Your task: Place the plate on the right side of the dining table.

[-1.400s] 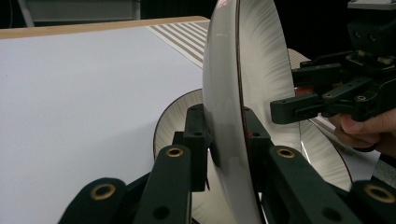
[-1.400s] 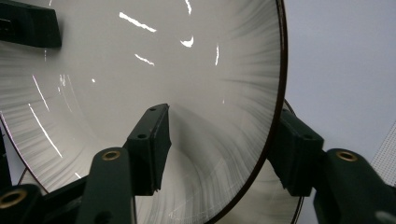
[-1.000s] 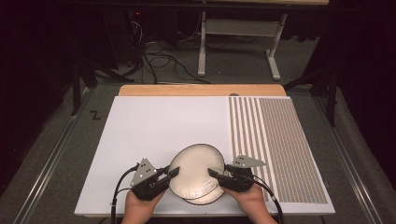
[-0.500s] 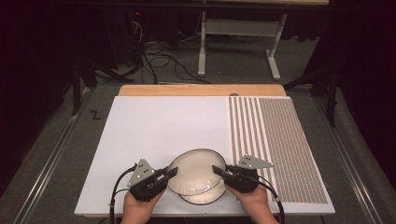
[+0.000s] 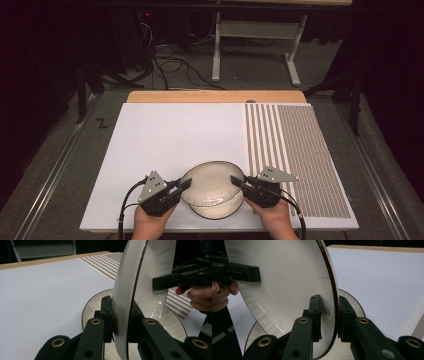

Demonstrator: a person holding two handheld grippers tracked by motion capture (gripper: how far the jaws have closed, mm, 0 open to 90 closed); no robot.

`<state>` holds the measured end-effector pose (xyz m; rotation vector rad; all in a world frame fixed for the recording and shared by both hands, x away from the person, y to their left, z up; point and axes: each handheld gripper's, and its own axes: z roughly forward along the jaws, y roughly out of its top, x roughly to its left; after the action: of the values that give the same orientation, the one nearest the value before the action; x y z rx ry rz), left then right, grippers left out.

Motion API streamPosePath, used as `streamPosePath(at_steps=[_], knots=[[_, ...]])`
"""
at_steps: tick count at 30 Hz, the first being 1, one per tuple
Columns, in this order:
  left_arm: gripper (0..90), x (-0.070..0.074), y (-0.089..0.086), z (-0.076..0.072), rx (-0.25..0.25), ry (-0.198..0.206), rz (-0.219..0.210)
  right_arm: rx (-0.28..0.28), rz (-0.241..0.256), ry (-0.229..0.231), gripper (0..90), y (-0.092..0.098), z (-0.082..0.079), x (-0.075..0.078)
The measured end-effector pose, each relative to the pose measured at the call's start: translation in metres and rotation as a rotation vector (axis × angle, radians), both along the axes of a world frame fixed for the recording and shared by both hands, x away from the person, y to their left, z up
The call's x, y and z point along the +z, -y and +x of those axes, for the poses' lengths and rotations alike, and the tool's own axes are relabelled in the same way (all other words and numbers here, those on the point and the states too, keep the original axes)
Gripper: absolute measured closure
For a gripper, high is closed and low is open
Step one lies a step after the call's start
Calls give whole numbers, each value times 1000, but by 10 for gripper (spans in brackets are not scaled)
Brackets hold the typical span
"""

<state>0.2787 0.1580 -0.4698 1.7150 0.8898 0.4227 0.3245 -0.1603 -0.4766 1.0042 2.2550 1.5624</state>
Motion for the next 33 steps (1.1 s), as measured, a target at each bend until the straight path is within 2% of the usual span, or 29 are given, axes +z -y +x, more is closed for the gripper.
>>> streamPosePath(at_steps=[5, 16, 28, 33], knots=[[795, 1, 3, 1, 3, -1, -24, -9, 8, 22, 798, 5, -3, 6], [790, 8, 19, 7, -13, 9, -48, -23, 18, 63, 812, 23, -5, 18], [784, 24, 43, 24, -32, 23, -54, -61, 25, 101, 815, 46, 0, 35], [782, 25, 55, 33, -40, 14, -62, -79, 20, 109, 815, 58, 4, 39]])
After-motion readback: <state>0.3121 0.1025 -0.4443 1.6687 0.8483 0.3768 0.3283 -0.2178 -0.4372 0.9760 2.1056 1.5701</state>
